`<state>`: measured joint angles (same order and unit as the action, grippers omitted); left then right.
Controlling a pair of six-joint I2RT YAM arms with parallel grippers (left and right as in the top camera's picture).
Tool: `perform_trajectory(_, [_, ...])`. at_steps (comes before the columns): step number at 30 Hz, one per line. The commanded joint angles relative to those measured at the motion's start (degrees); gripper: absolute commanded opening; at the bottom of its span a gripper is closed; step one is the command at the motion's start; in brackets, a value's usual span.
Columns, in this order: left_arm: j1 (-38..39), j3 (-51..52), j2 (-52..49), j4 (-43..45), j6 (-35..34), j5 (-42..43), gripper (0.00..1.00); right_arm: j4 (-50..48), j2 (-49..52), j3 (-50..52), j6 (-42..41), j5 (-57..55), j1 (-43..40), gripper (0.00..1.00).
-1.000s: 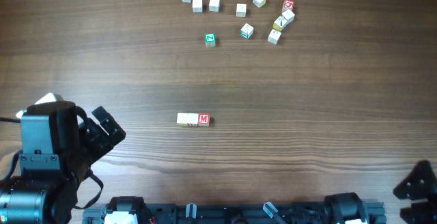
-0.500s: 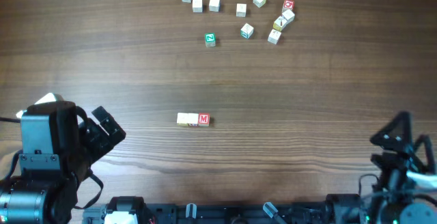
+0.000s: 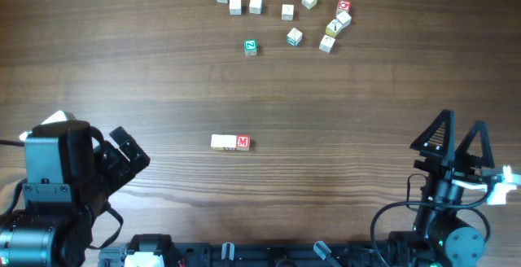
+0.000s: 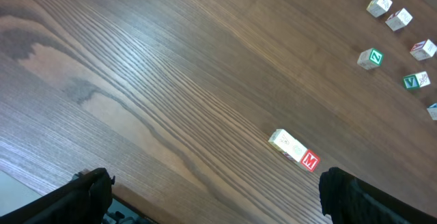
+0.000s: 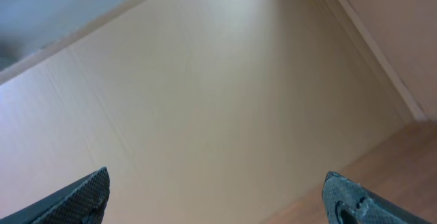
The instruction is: Form a horizontal line
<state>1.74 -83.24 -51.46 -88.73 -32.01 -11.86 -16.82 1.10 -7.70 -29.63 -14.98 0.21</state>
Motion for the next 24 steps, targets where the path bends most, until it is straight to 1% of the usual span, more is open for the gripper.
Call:
perform_trajectory(1, [-0.4, -0.2, 0.1, 0.1, 0.1, 0.5, 1.00, -4.2, -0.9, 3.0, 1.0, 1.8, -0.2, 1.00])
perform_trajectory(3, [-0.4, -0.2, 0.1, 0.1, 0.1, 0.5, 1.00, -6.6, -0.9, 4.8, 1.0, 1.8, -0.2, 1.00])
perform_trajectory(7, [-0.4, -0.2, 0.1, 0.1, 0.1, 0.5, 1.00, -8.1, -0.9, 7.5, 0.9, 1.7, -0.2, 1.00])
perform_trajectory(10, [-0.4, -0.2, 0.1, 0.1, 0.1, 0.5, 1.00, -5.9, -0.9, 7.4, 1.1, 1.8, -0.2, 1.00])
perform_trajectory(12, [-0.4, -0.2, 0.1, 0.1, 0.1, 0.5, 1.00, -3.6, -0.9, 7.4, 1.2, 1.7, -0.2, 1.00])
perform_trajectory(17, [-0.4, -0.2, 0.1, 0.1, 0.1, 0.5, 1.00, 6.4, -0.9, 7.4, 1.2, 0.1, -0.2, 1.00])
perform_trajectory(19, [-0.4, -0.2, 0.1, 0.1, 0.1, 0.5, 1.00, 8.8, -0.9, 7.4, 1.4, -0.6, -0.2, 1.00])
perform_trajectory(24, [-0.4, -0.2, 0.1, 0.1, 0.1, 0.5, 1.00, 14.0, -0.9, 7.4, 6.8, -0.4, -0.2, 1.00])
